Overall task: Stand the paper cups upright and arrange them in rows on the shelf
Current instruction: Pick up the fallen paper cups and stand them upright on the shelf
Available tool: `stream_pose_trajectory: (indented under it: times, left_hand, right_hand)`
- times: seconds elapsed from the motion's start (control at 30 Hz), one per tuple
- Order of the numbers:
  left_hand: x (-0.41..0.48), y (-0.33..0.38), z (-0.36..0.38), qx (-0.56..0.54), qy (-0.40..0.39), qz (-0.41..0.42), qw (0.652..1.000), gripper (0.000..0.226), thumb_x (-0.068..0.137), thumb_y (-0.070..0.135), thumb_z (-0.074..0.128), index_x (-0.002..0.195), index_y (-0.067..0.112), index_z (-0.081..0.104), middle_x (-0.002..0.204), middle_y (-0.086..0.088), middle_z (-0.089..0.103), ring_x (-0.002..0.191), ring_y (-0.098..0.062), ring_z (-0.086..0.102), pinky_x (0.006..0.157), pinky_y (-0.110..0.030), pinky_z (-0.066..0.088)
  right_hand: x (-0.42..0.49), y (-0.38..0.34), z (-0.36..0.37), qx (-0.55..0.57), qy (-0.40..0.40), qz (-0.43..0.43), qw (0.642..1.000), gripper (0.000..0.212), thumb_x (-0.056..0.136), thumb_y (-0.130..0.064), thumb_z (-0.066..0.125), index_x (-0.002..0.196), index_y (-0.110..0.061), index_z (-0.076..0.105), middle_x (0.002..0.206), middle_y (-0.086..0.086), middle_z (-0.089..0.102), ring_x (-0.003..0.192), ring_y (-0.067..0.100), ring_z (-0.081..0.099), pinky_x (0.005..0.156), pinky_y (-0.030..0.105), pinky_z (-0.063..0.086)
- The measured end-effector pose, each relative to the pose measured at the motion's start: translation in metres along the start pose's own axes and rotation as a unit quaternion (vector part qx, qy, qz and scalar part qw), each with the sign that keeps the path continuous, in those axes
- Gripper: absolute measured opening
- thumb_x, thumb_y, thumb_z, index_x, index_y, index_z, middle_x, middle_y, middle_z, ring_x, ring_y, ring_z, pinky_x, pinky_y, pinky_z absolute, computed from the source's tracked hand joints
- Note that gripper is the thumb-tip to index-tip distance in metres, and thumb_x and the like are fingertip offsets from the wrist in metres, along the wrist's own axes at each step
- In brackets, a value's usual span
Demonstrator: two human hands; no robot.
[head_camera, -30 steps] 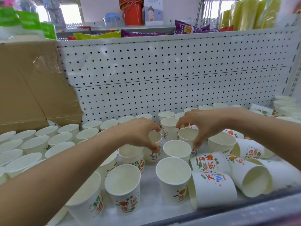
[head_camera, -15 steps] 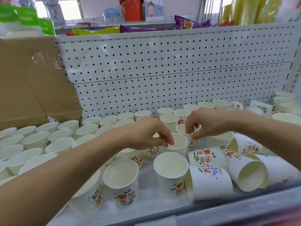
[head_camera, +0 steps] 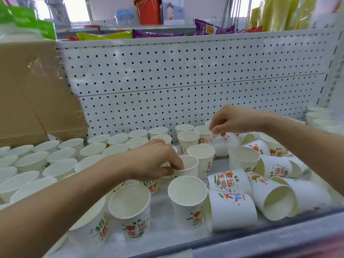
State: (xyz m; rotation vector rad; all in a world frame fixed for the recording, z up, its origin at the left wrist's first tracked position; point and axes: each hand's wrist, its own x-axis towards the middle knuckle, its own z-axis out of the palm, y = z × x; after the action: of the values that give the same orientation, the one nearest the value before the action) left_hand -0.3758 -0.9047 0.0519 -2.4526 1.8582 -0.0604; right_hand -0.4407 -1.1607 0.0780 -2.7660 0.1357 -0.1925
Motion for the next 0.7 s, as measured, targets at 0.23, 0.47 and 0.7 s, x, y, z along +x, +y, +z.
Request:
stream_pose_trajectory:
  times: [0.23, 0.47, 0.7]
  left_hand:
    - [-0.006, -0.004, -0.004, 0.023, -0.03, -0.017, 0.999, 0.037, 0.092, 0.014, 0.056, 0.118, 0.039, 0.064, 0.116, 0.018, 0.064, 0.113, -0.008, 0.05, 0.108, -0.031, 0.027]
    - [0.008, -0.005, -0.014, -0.132, 0.076, -0.055, 0.987, 0.042, 0.093, 0.002, 0.046, 0.114, 0.033, 0.064, 0.113, 0.022, 0.062, 0.104, 0.007, 0.05, 0.089, -0.011, 0.039]
    - [0.055, 0.009, 0.001, -0.089, 0.006, -0.027, 0.996, 0.027, 0.094, 0.03, 0.058, 0.119, 0.027, 0.067, 0.117, 0.012, 0.066, 0.098, -0.002, 0.055, 0.075, -0.013, 0.039]
  right_hand:
    - [0.016, 0.026, 0.025, -0.116, -0.009, 0.171, 0.978, 0.041, 0.088, -0.044, 0.061, 0.065, -0.018, 0.04, 0.061, -0.001, 0.041, 0.054, 0.013, 0.035, 0.052, 0.026, 0.028]
    - [0.028, 0.024, 0.036, -0.076, 0.002, 0.203, 0.976, 0.033, 0.082, -0.036, 0.07, 0.078, -0.012, 0.048, 0.074, 0.001, 0.053, 0.067, 0.015, 0.049, 0.059, 0.028, 0.04]
    - [0.024, 0.023, 0.033, 0.014, 0.024, 0.168, 0.985, 0.023, 0.082, -0.023, 0.072, 0.089, -0.001, 0.072, 0.088, 0.015, 0.069, 0.072, 0.02, 0.054, 0.066, 0.031, 0.041]
